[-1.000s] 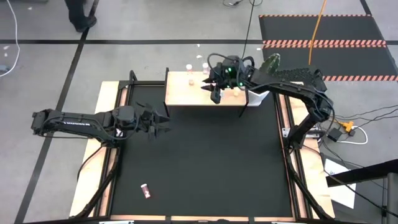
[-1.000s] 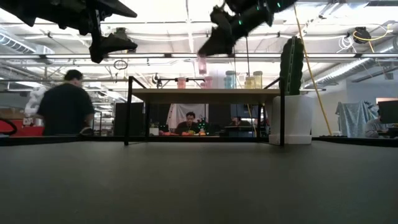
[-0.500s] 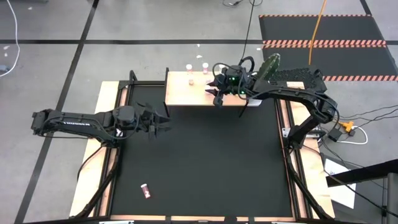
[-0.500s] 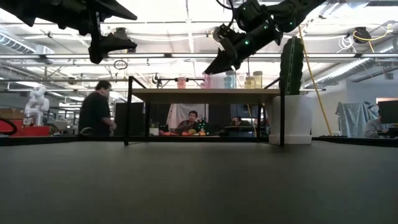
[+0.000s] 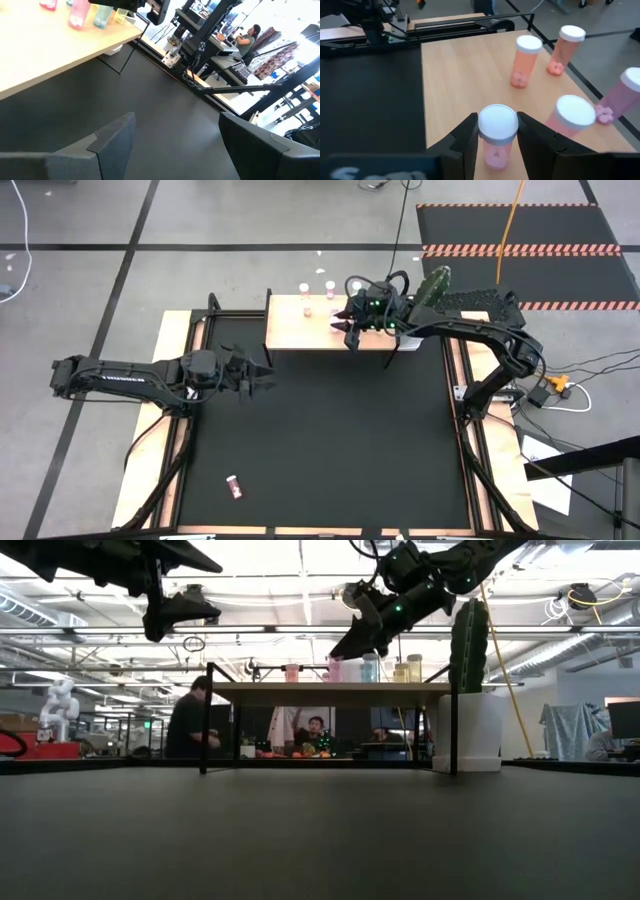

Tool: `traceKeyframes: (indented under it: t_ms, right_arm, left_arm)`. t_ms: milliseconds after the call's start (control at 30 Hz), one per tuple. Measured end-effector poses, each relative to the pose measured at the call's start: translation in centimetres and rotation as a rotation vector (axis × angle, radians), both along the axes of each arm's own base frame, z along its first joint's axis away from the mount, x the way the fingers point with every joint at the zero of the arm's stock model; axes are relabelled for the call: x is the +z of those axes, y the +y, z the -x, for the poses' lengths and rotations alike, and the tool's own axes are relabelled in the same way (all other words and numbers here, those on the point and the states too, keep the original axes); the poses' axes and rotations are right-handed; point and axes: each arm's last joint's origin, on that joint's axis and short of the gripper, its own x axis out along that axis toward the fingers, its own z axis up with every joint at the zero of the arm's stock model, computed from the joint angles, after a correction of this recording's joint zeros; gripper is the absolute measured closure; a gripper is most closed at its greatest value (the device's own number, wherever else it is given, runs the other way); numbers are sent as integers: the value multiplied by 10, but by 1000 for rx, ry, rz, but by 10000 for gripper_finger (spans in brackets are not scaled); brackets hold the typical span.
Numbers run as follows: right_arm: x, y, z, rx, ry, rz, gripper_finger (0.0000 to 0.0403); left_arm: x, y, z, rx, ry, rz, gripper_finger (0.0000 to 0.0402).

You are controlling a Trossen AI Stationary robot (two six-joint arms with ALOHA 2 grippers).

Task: Pick and place medicine bottles onto shelf by color
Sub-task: Put the purple pill bottle on the shelf aligned with the other purple pill bottles

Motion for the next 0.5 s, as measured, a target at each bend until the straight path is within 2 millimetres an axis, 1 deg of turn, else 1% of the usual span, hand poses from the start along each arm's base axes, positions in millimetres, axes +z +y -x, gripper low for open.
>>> traceKeyframes:
  t_ms: [133, 367, 500]
  right_arm:
    - [0, -1, 0, -1, 3, 7, 274]
    - [0, -1, 0, 1, 4, 9, 222]
    - [0, -2, 1, -24, 10, 22, 207]
  left_arm:
    - [1, 0, 0, 0, -10, -1, 117]
    - [1, 0, 0, -1, -10, -4, 117]
    - [1, 0, 0, -1, -9, -3, 117]
